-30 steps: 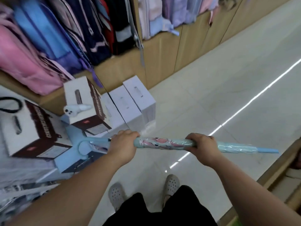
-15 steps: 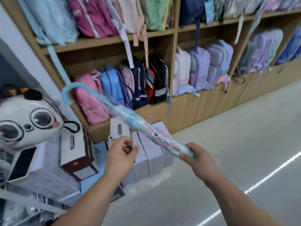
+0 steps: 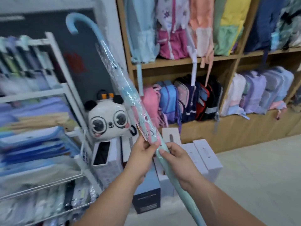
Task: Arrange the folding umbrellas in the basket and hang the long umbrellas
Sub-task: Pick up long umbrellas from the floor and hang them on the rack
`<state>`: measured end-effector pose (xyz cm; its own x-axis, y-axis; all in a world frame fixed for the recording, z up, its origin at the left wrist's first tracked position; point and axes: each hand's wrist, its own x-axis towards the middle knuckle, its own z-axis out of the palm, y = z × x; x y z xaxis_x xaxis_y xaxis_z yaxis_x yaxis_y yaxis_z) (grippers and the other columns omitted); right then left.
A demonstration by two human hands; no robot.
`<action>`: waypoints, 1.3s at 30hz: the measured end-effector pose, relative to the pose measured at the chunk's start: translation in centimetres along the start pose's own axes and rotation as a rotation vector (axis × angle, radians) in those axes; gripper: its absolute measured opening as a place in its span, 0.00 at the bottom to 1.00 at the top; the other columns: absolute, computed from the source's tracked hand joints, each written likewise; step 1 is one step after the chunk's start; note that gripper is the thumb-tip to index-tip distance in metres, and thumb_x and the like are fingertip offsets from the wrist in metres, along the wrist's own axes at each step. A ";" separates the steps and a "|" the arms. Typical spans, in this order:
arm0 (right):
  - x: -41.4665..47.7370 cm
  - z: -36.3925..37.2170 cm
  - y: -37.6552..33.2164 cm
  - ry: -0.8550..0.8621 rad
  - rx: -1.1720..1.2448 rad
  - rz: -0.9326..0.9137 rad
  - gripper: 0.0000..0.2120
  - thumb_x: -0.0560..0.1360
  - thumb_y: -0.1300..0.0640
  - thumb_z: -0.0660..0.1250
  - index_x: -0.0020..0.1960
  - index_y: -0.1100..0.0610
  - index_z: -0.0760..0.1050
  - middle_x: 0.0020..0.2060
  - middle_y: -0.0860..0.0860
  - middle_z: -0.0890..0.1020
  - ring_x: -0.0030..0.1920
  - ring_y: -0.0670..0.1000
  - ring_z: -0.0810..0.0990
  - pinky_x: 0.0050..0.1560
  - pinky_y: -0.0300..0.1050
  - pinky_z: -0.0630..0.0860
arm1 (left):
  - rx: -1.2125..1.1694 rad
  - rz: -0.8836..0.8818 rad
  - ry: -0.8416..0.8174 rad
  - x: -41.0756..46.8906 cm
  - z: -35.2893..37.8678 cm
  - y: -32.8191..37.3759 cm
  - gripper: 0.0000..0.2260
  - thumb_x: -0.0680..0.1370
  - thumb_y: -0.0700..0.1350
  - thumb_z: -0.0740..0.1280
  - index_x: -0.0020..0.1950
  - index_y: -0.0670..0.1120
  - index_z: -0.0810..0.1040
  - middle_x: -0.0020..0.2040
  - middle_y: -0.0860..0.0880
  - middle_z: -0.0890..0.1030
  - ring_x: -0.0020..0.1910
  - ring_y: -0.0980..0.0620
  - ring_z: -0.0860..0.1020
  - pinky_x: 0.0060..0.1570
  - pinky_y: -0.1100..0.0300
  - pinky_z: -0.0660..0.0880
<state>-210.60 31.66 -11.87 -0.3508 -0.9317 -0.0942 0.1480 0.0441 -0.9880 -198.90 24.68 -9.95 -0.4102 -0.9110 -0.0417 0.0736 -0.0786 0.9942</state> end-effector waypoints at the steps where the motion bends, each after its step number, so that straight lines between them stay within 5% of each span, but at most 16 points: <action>1: 0.3 1.4 -0.4 -0.018 0.010 -0.016 0.05 0.79 0.61 0.68 0.54 0.60 0.79 0.48 0.56 0.85 0.46 0.49 0.82 0.48 0.44 0.77 | -0.002 0.026 0.024 0.0 -1.2 0.7 0.14 0.80 0.35 0.66 0.62 0.48 0.77 0.52 0.50 0.87 0.53 0.52 0.84 0.52 0.61 0.80; 9: 3.7 7.9 -1.3 -0.171 -0.258 -0.136 0.21 0.71 0.59 0.77 0.61 0.44 0.78 0.52 0.46 0.84 0.52 0.46 0.83 0.54 0.41 0.80 | -0.008 0.181 0.156 2.4 -10.1 7.1 0.13 0.79 0.36 0.69 0.61 0.48 0.77 0.53 0.46 0.86 0.54 0.45 0.84 0.52 0.46 0.82; 19: 13.2 17.1 -8.7 -0.309 -0.160 -0.355 0.10 0.76 0.61 0.72 0.54 0.48 0.83 0.43 0.48 0.86 0.42 0.50 0.85 0.39 0.42 0.80 | 0.149 0.414 0.406 10.5 -15.6 17.4 0.07 0.79 0.40 0.70 0.56 0.49 0.82 0.47 0.50 0.87 0.48 0.50 0.85 0.52 0.52 0.81; 23: 18.0 20.1 -13.1 -0.380 -0.092 -0.447 0.08 0.78 0.59 0.70 0.52 0.47 0.83 0.44 0.50 0.86 0.46 0.56 0.84 0.49 0.57 0.81 | 0.156 0.440 0.383 13.7 -17.4 21.1 0.11 0.81 0.41 0.68 0.62 0.51 0.79 0.49 0.45 0.86 0.47 0.51 0.84 0.48 0.55 0.81; 30: 25.1 24.8 -17.6 -0.466 -0.055 -0.494 0.09 0.79 0.59 0.68 0.55 0.49 0.84 0.47 0.51 0.87 0.51 0.57 0.85 0.57 0.61 0.80 | 0.240 0.346 0.383 17.4 -21.1 22.3 0.09 0.81 0.40 0.67 0.60 0.49 0.81 0.51 0.49 0.87 0.51 0.47 0.85 0.49 0.51 0.81; 39: 28.4 30.5 -20.6 -0.457 -0.086 -0.555 0.13 0.76 0.60 0.72 0.58 0.49 0.82 0.47 0.51 0.87 0.48 0.54 0.86 0.49 0.48 0.83 | 0.223 0.370 0.392 20.1 -26.2 27.1 0.08 0.80 0.35 0.66 0.58 0.43 0.78 0.48 0.44 0.87 0.42 0.47 0.85 0.37 0.52 0.82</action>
<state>-195.38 -6.75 9.50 0.0711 -0.8819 0.4661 -0.0196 -0.4684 -0.8833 -181.36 -6.40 13.58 -0.0235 -0.9469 0.3207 -0.0626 0.3215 0.9448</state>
